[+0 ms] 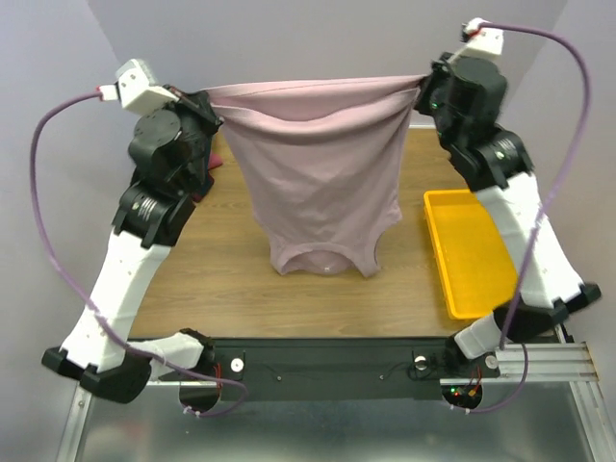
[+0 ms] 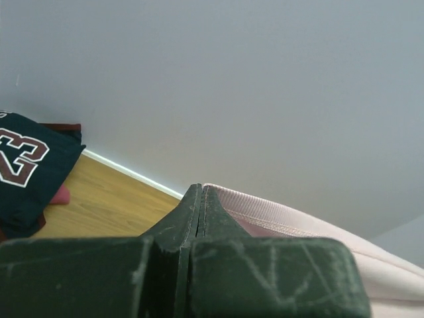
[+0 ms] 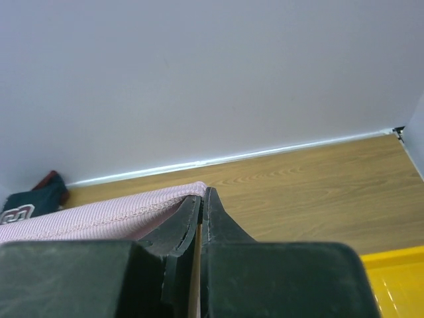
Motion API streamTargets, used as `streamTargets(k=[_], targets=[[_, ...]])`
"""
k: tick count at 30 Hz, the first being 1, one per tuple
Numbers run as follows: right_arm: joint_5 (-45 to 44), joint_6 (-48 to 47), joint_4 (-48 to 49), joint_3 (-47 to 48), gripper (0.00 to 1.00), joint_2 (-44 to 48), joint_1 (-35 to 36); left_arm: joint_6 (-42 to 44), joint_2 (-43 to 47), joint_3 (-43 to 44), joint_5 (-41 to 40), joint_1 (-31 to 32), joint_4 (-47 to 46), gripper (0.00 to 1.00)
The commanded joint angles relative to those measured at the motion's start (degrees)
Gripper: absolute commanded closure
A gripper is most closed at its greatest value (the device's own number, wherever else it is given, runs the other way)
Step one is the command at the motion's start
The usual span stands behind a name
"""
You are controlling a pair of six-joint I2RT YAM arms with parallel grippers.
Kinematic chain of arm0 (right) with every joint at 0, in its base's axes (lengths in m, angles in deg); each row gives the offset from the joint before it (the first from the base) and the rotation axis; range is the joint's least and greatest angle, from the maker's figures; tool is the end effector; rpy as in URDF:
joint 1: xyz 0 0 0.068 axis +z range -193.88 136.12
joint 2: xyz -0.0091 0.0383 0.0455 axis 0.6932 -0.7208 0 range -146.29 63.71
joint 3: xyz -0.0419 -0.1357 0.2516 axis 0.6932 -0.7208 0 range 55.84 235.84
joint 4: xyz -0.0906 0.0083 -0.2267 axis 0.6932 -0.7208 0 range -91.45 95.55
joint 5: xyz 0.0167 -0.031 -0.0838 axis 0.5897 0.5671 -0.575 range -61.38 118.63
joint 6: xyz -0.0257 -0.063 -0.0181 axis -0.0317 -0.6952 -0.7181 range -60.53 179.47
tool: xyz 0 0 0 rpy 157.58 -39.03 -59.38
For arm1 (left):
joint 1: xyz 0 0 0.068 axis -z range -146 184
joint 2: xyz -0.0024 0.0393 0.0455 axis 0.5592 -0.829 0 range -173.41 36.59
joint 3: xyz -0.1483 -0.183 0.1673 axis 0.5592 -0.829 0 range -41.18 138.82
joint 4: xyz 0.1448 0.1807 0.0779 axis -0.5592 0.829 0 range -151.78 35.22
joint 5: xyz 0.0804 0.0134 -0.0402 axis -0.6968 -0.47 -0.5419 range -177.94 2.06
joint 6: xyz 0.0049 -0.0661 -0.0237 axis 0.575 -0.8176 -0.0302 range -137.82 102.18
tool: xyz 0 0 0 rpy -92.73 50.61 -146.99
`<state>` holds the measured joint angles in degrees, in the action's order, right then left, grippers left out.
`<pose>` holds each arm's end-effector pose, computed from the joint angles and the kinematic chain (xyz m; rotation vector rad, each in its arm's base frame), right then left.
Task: Fold and stack the tank tops
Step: Flatten the tank top out
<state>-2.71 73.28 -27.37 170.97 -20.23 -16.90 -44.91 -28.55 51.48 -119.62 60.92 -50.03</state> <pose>0.2598 0.0987 0.5575 0.2399 1.5797 0.1159 0.1864 -0.0606 0.5595 -0.4762 1.2639 -0.4392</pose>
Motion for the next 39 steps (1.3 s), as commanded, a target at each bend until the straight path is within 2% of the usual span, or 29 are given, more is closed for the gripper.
streamTargets(k=[1, 4, 5, 6, 7, 9, 10, 11, 14, 16, 18, 20, 24, 25, 26, 28, 29, 31, 32, 33, 37, 39], targets=[[-2.7, -5.8, 11.6, 3.5, 1.00, -8.6, -1.5, 0.9, -4.9, 2.3, -0.4, -2.4, -11.5, 1.00], [1.4, -6.2, 12.8, 14.0, 1.00, -16.8, -3.6, 1.1, -9.1, 4.5, 2.8, -4.8, -18.1, 1.00], [3.2, -6.9, 13.7, 20.0, 1.00, -21.1, -4.5, 0.4, -15.1, 8.1, 5.5, -6.9, -19.2, 1.00], [4.2, -7.5, 13.9, 20.0, 1.00, -21.2, -4.7, 0.3, -15.2, 10.2, 7.1, -8.0, -19.2, 1.00], [4.6, -8.3, 14.6, 25.9, 1.00, -25.2, -5.1, 0.4, -19.5, 15.3, 8.5, -8.9, -20.4, 1.00], [5.9, -10.3, 16.5, 31.1, 1.00, -29.4, -6.3, 0.1, -24.3, 22.1, 13.2, -11.4, -19.6, 1.00], [6.6, -10.5, 17.2, 33.8, 1.00, -31.1, -6.9, 0.3, -29.6, 26.3, 14.3, -11.7, -18.3, 1.00], [7.7, -10.2, 19.1, 37.3, 1.00, -33.7, -7.6, 1.0, -32.4, 36.0, 15.1, -12.3, -16.9, 1.00], [9.1, -9.1, 24.7, 36.1, 0.99, -33.7, -9.5, 1.6, -40.0, 50.5, 18.1, -13.1, -13.4, 1.00], [9.2, -8.8, 27.1, 33.3, 0.99, -32.1, -9.8, 1.5, -40.2, 51.7, 18.9, -13.3, -13.4, 1.00], [8.8, -8.3, 28.1, 29.4, 1.00, -30.1, -9.8, 1.3, -38.2, 46.2, 18.9, -13.4, -14.4, 1.00], [8.2, -7.7, 28.0, 24.8, 1.00, -27.8, -9.9, 0.2, -33.1, 35.3, 18.9, -13.8, -17.7, 1.00], [8.5, -2.6, 27.9, 4.8, 1.00, -18.5, -9.9, -4.4, -25.2, 17.9, 19.0, -14.3, -19.6, 1.00], [8.6, -1.2, 28.0, -5.3, 1.00, -13.4, -9.9, -5.5, -21.9, 14.0, 19.3, -14.3, -19.9, 1.00], [8.7, 0.3, 27.8, -11.5, 1.00, -11.1, -9.9, -8.4, -20.1, 5.4, 19.6, -14.3, -20.4, 1.00], [9.4, 4.7, 27.5, -22.0, 1.00, -5.8, -9.8, -11.9, -14.7, -4.3, 20.9, -14.3, -21.1, 1.00], [9.8, 6.4, 27.2, -32.9, 1.00, -1.4, -9.9, -14.0, -12.9, -14.3, 21.5, -14.3, -21.4, 1.00], [12.5, 10.7, 26.5, -43.1, 0.99, 2.2, -9.9, -20.7, -9.1, -25.5, 23.0, -14.1, -23.4, 1.00], [14.0, 11.9, 26.3, -47.1, 1.00, 3.6, -9.9, -22.5, -5.3, -36.9, 23.7, -14.0, -25.0, 1.00], [16.5, 14.2, 24.8, -54.2, 1.00, 4.9, -9.9, -25.0, -3.6, -41.8, 24.3, -13.6, -26.3, 1.00], [24.0, 19.0, 22.2, -67.5, 1.00, 7.4, -9.8, -26.8, 4.4, -61.1, 27.0, -13.1, -25.6, 1.00], [26.5, 20.6, 21.4, -72.9, 1.00, 9.4, -9.8, -27.5, 6.9, -65.1, 29.4, -12.9, -25.2, 1.00]])
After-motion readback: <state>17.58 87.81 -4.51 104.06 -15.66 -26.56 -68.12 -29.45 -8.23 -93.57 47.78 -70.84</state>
